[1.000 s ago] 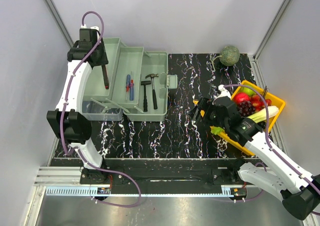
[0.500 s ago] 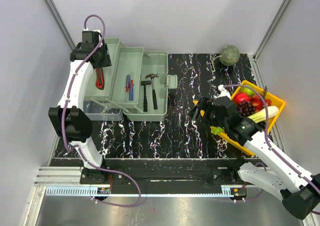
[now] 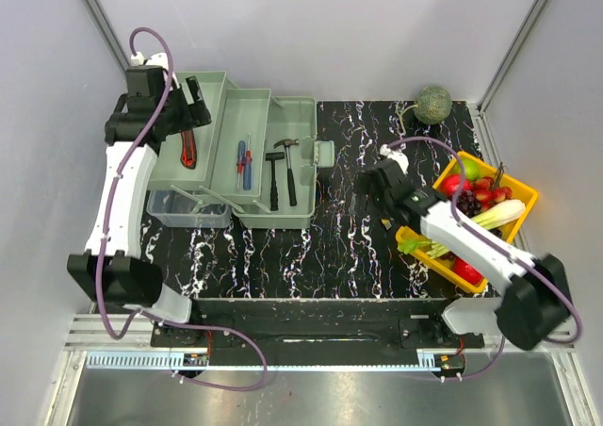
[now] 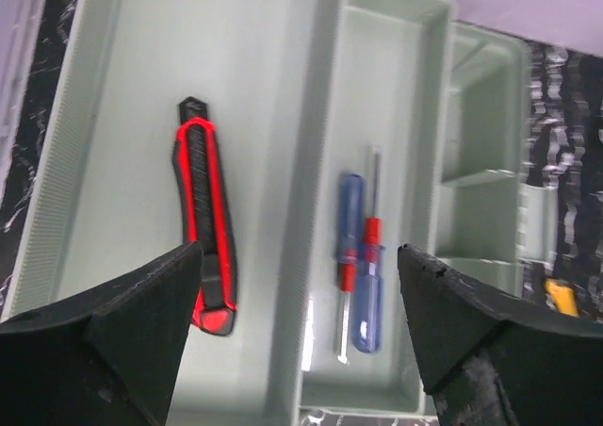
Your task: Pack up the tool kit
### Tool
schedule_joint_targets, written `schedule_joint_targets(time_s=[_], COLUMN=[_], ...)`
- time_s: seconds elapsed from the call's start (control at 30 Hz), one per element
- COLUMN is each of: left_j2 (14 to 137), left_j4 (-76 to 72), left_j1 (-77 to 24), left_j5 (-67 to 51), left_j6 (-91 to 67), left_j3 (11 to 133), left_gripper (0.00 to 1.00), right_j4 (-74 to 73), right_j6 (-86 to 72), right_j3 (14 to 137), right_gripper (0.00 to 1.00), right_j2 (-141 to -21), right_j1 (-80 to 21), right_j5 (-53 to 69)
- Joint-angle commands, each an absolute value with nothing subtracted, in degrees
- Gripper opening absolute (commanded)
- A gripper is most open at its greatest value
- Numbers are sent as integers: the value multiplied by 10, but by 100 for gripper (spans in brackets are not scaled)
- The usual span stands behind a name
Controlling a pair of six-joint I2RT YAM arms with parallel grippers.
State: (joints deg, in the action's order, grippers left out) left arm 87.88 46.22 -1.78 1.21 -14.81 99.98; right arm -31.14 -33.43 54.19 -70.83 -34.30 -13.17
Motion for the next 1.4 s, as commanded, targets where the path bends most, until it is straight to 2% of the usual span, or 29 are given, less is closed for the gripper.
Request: schedule_joint_targets(time_s=[0.0, 0.23, 0.57, 0.73, 0.87, 0.97, 1.03, 1.23, 1.37], left_j2=[803, 710, 629, 608, 611, 627, 630, 629, 632], left_j4=[416, 377, 309, 292, 267, 264, 252, 215, 201], left_j1=[-15, -16, -16, -16, -16, -16, -16, -19, -34], left_j5=[-97, -227, -411, -436, -440, -452, -460, -473, -473], left_j6=[-161, -176, -211, -228, -246, -258, -272, -301, -312], left_j3=[977, 914, 808, 774, 765, 772, 771, 752, 739], left_gripper=[91, 97, 99, 99, 99, 99, 99, 99, 99], right_j4=[-299, -307, -281, -267, -272, -282, -281, -282, -280], right_j6=[-243, -213, -195, -203, -204, -211, -221, -238, -249], right_j3=[605, 654, 645, 637, 639, 642, 637, 627, 616], right_gripper=[100, 96, 86, 73, 53, 43, 31, 3, 0], right_j2=[-814, -956, -1012, -1024, -1033, -1038, -1033, -1013, -972], right_j1=[-309, -259, -230, -200, -198, -198, -198, -199, -198], right_j5=[-186, -205, -142, -80, -61, -62, -57, -24, 13])
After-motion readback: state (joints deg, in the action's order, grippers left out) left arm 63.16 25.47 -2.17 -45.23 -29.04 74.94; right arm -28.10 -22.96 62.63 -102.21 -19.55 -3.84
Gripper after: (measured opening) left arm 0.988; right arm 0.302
